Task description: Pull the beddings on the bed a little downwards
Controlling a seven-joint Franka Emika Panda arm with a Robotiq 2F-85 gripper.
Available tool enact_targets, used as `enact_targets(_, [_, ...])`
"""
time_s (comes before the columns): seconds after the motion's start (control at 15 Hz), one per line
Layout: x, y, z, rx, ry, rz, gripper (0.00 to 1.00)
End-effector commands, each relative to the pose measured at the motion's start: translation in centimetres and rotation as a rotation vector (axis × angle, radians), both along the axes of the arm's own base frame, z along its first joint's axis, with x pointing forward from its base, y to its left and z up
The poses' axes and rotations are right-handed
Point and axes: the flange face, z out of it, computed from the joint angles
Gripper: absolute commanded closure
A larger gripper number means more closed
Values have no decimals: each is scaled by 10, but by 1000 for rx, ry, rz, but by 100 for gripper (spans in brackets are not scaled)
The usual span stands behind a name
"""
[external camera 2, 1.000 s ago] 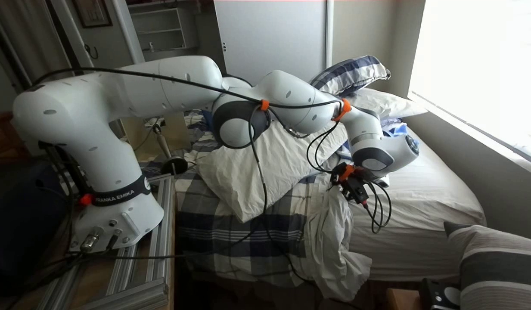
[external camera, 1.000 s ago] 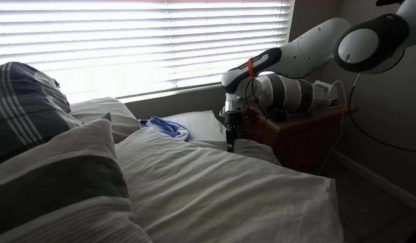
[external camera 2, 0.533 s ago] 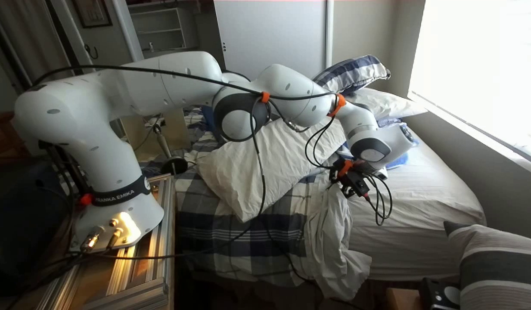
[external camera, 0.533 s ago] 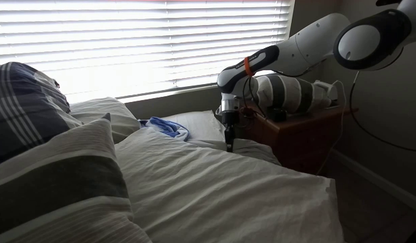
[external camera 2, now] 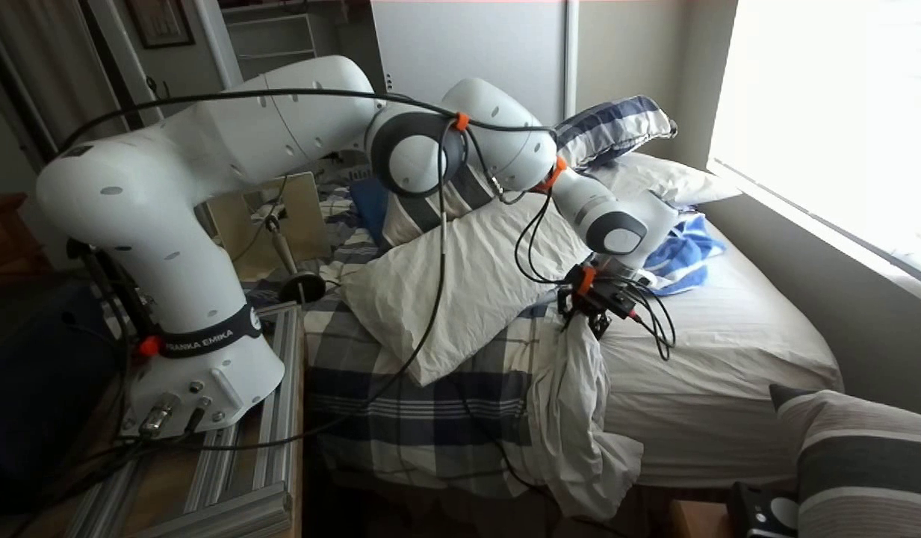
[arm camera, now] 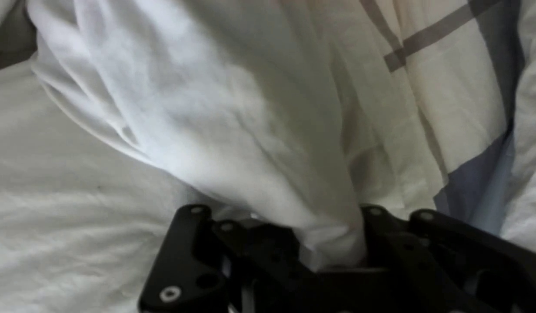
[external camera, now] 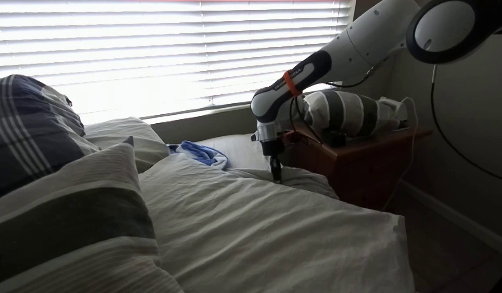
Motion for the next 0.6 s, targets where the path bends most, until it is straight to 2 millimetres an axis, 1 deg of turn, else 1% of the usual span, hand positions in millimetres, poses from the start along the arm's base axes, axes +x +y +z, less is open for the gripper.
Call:
enact_targets(0.0, [-36, 18, -2, -31, 47, 175, 98])
enact_targets(0.27, [-47, 29, 4, -11, -6, 332, 98])
enact_targets(0.47, [-54, 29, 9, 4, -53, 445, 98])
enact_targets(0.53, [-15, 23, 11, -20, -132, 345, 93])
